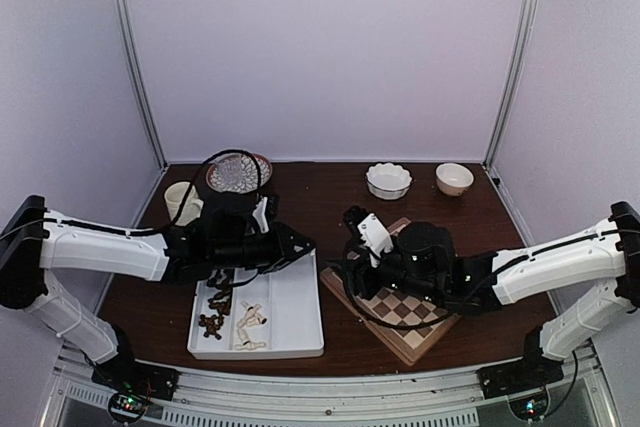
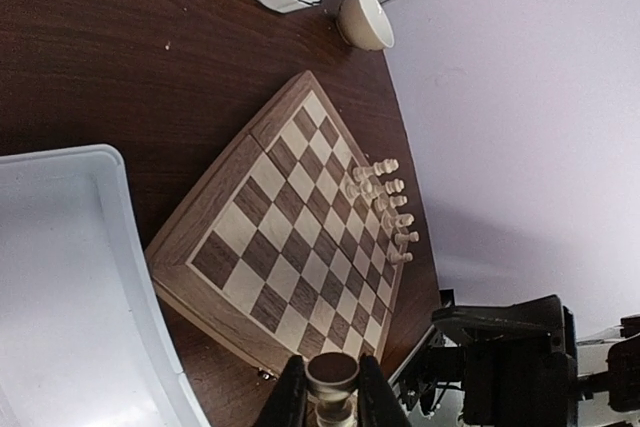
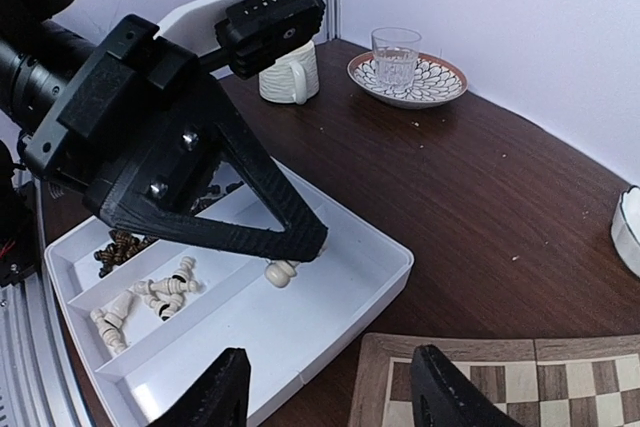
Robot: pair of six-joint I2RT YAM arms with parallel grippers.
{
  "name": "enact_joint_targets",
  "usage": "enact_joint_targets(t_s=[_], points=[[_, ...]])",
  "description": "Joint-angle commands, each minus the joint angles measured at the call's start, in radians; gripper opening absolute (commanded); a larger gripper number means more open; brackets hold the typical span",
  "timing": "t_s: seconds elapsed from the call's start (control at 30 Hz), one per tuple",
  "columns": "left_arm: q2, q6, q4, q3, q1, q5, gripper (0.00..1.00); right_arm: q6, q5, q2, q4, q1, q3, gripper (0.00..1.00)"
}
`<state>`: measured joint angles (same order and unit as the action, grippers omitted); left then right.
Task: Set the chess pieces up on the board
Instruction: Pass from the left arm to the right
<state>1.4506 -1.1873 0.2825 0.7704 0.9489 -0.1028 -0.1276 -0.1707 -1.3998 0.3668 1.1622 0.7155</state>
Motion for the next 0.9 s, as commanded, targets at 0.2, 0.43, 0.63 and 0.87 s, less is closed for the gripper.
enact_joint_targets(t_s=[0.2,0.43,0.63,0.87], points=[[0.082,-0.090,0.171,0.005,0.037,0.039,0.14,-0.017,0.064,-0.070,0.028,0.008,0.045,0.49],[0.088,-0.086,0.176,0.004,0.037,0.032,0.14,-0.014,0.069,-0.117,0.011,0.007,0.075,0.47],[0.092,-0.090,0.186,0.000,0.037,0.024,0.14,-0.019,0.053,-0.148,0.001,0.007,0.098,0.45],[0.097,-0.094,0.189,0.007,0.037,0.015,0.14,-0.044,0.013,-0.163,0.016,0.006,0.108,0.44]])
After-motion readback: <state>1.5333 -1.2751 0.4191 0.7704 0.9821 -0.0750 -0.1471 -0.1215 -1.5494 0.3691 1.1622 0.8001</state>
